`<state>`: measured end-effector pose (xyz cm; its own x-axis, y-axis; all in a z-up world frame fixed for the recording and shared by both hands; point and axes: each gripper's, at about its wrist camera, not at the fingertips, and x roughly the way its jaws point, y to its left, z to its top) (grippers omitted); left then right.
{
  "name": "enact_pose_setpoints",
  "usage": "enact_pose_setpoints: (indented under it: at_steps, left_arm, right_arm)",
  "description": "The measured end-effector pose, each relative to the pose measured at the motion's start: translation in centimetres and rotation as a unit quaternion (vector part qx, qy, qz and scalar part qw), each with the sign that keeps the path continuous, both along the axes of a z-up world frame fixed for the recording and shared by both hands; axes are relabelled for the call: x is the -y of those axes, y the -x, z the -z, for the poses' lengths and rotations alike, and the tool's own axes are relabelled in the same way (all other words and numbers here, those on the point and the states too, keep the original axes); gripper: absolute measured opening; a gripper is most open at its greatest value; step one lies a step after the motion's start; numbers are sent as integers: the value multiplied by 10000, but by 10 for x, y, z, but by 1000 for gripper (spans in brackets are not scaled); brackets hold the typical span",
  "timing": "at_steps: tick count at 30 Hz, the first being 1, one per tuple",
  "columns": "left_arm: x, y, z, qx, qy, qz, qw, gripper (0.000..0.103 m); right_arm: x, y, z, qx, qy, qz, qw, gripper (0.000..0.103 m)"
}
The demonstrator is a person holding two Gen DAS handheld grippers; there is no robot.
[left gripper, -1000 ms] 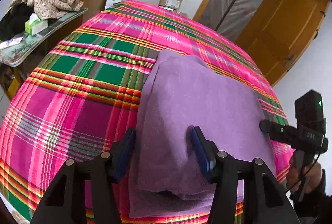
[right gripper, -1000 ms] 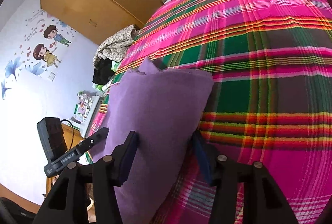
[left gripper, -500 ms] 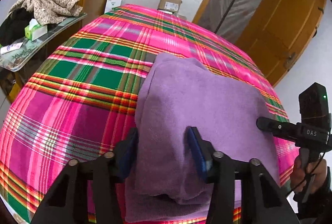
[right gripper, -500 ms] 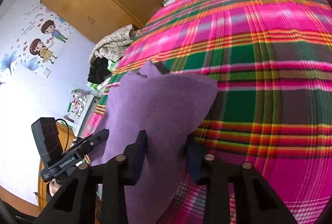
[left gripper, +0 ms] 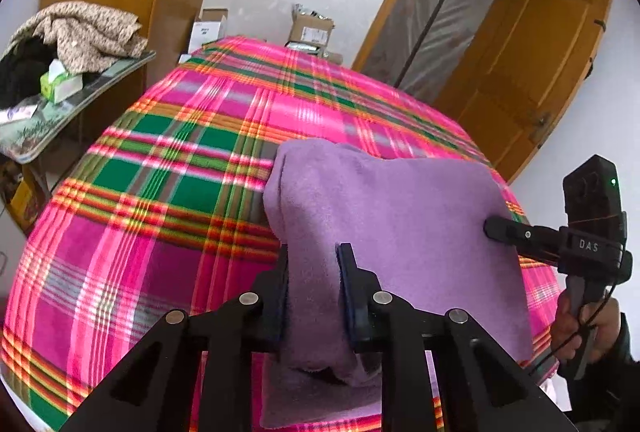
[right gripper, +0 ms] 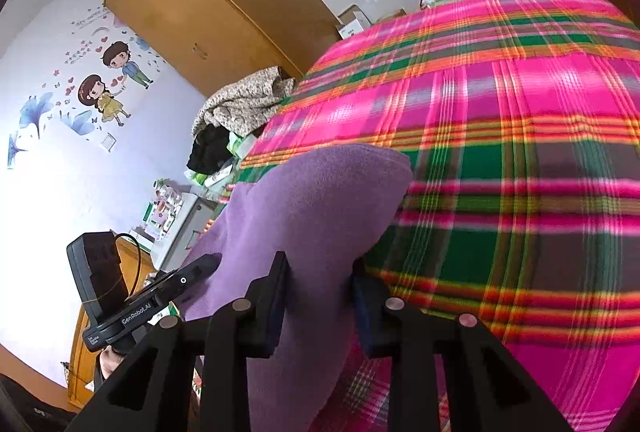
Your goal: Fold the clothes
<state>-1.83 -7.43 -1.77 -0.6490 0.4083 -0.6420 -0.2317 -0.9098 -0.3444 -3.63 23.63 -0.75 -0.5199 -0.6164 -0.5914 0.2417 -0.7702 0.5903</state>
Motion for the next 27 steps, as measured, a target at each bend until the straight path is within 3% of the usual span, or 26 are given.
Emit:
enact_pose_setpoints:
  at_steps: [14, 27]
  left_arm:
    - [-10, 42, -34, -370, 447, -62, 9983, 22]
    - [-16, 109, -47, -529, 773, -74, 9956, 22]
  right_arm:
    - [4, 53, -31, -345, -169, -169, 9991, 29]
    - [6, 118, -35, -405, -253, -127, 9988, 29]
